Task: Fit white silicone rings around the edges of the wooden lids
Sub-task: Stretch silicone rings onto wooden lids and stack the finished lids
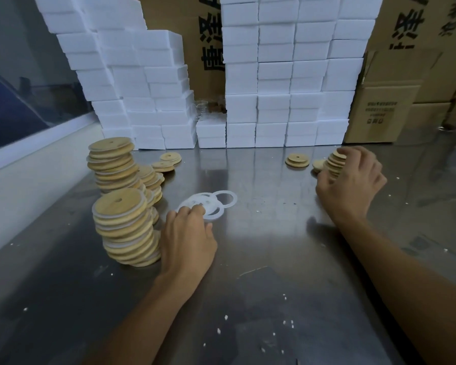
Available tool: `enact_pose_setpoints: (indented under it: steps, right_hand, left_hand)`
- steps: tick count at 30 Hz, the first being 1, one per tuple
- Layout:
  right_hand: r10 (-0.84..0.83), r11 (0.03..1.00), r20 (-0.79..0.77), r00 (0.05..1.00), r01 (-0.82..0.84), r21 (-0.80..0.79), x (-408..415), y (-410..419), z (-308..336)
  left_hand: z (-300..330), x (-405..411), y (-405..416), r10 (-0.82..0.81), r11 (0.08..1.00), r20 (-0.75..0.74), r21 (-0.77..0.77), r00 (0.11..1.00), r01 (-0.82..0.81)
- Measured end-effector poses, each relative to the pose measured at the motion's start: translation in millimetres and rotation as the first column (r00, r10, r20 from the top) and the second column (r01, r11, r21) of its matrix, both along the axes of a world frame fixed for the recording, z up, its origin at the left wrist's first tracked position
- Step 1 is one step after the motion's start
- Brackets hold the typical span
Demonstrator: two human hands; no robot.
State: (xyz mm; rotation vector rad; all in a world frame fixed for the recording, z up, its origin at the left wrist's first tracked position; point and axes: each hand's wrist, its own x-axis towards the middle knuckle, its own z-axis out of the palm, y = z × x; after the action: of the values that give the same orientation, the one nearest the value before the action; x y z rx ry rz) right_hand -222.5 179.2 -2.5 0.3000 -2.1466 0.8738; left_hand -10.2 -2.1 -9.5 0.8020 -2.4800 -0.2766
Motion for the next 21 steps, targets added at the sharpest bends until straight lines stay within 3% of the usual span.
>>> enact_pose_setpoints:
  steps: [9,18,21]
  right_hand:
    - [-0.047,0.996,0.221,0.974,0.029,0.083,-34.1,9.5,-3.4]
    - [-0.028,0.996,0.069,0.997,0.021,0.090,-31.5,9.7,-3.7]
    - [0.076,0.997,-0.014,0.997,-0.076,0.004,-27.7,10.9,-3.8]
  left_hand:
    - [3.7,2.7,-1.4,0.048,0.998,0.045,-0.034,0.998,-0.046]
    - [4.7,4.3,1.6,0.054,0.987,0.047,-0.151,0.997,-0.046]
    - [7.7,5.4,3.3,0.018,0.983,0.024,-0.181,1.000,-0.013]
